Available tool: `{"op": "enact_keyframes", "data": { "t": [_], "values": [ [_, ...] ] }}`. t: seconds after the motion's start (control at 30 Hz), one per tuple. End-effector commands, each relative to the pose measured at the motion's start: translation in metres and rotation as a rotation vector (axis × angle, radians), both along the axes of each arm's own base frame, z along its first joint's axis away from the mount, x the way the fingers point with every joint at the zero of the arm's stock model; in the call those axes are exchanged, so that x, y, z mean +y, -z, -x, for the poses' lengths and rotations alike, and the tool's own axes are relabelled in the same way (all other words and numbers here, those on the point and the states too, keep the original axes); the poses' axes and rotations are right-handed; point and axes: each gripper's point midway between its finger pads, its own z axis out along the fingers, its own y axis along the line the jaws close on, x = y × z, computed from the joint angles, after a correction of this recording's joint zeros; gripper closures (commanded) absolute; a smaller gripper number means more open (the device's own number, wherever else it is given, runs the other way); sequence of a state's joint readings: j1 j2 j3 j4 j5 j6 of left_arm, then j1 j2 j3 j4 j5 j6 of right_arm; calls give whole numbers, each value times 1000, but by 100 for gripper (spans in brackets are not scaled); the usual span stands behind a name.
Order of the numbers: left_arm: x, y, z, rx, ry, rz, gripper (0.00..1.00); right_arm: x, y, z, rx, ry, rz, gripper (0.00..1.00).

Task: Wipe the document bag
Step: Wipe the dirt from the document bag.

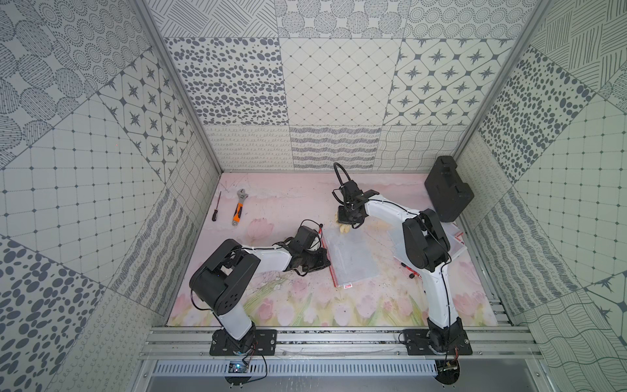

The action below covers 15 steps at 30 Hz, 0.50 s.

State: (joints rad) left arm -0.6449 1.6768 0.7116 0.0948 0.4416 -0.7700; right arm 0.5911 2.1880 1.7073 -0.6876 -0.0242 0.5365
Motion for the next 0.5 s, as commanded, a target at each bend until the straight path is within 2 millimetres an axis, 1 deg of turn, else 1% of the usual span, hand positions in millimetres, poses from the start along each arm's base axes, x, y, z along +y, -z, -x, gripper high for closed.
{"op": "enact_keyframes", "data": {
  "t": [0.0, 0.07, 0.2, 0.27, 0.37, 0.47],
  "values": [
    [12, 13, 19, 54, 49, -82, 100, 30, -10, 48, 32, -97, -22, 100],
    [11, 12, 18, 53, 53, -79, 100, 33, -3, 65, 65, -100, -29, 100],
    [11, 11, 18, 49, 64, -89, 100, 29, 6, 88, 98, -110, 38, 100],
    [11, 10, 17, 45, 67, -89, 100, 27, 12, 93, 117, -111, 58, 100],
    [8, 8, 16, 44, 70, -76, 100, 30, 17, 87, 123, -110, 71, 100],
    [5, 7, 17, 50, 76, -59, 100, 41, 17, 67, 109, -109, 67, 100]
  ]
}}
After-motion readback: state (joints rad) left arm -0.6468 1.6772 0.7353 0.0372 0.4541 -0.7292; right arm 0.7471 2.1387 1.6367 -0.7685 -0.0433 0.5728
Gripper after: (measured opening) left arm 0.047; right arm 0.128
